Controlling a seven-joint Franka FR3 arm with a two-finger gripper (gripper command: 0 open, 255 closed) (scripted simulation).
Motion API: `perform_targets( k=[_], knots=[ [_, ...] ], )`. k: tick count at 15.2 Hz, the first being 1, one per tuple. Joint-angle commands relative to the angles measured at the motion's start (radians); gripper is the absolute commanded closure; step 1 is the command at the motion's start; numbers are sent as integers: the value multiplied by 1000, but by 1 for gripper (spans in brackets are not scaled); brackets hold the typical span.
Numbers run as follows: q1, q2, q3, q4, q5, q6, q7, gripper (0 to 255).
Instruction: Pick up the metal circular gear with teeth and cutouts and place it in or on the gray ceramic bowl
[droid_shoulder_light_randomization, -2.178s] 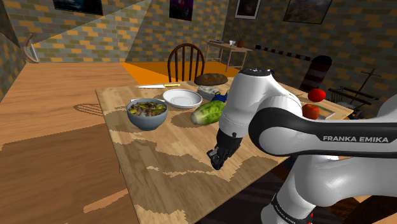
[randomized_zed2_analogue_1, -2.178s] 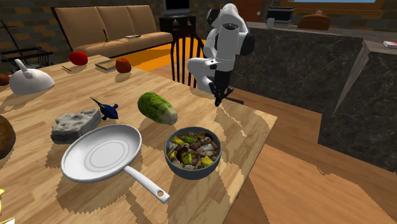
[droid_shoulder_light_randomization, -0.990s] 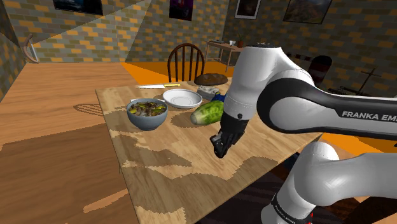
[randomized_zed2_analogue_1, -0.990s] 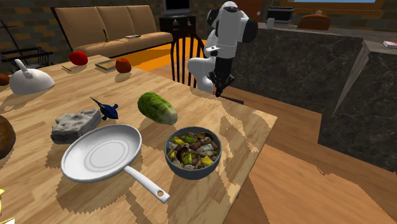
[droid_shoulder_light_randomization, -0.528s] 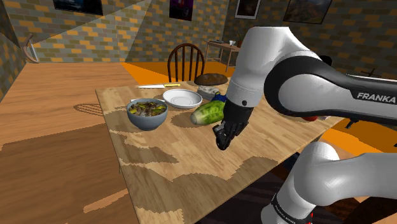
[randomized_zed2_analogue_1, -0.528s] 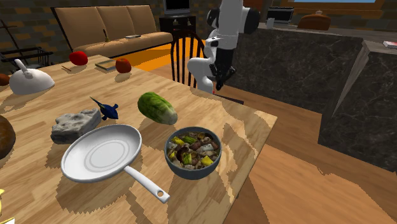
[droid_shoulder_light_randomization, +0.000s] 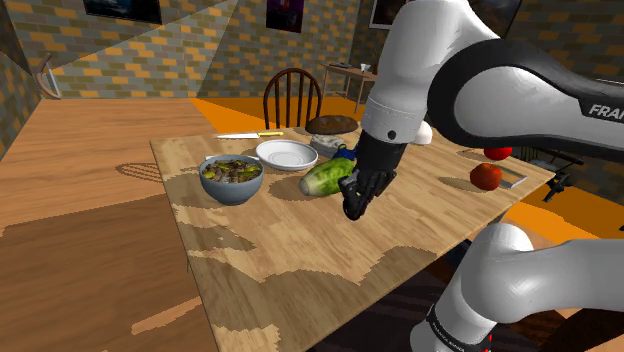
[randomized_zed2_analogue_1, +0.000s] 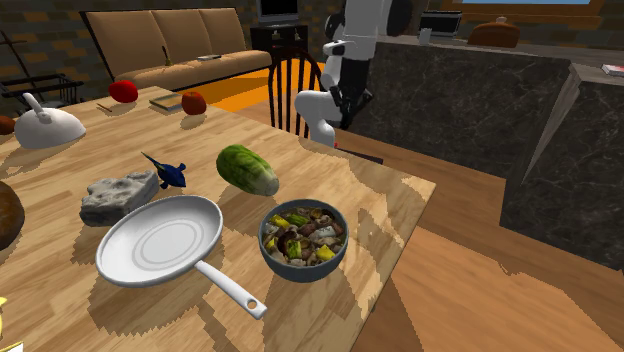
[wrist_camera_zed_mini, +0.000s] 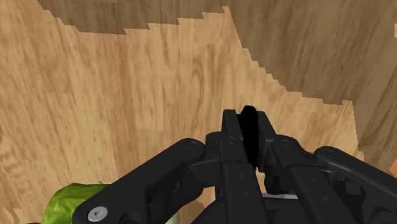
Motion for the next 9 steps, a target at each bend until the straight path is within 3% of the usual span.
perform_targets(
  k=[1, 6, 9],
  knots=[
    [-4, 6, -7, 29, -7, -23, 0, 255],
    [-12, 24, -20, 93, -20, -70, 1, 255],
    [-53, 141, 0, 156, -38, -13, -6, 255]
  ],
)
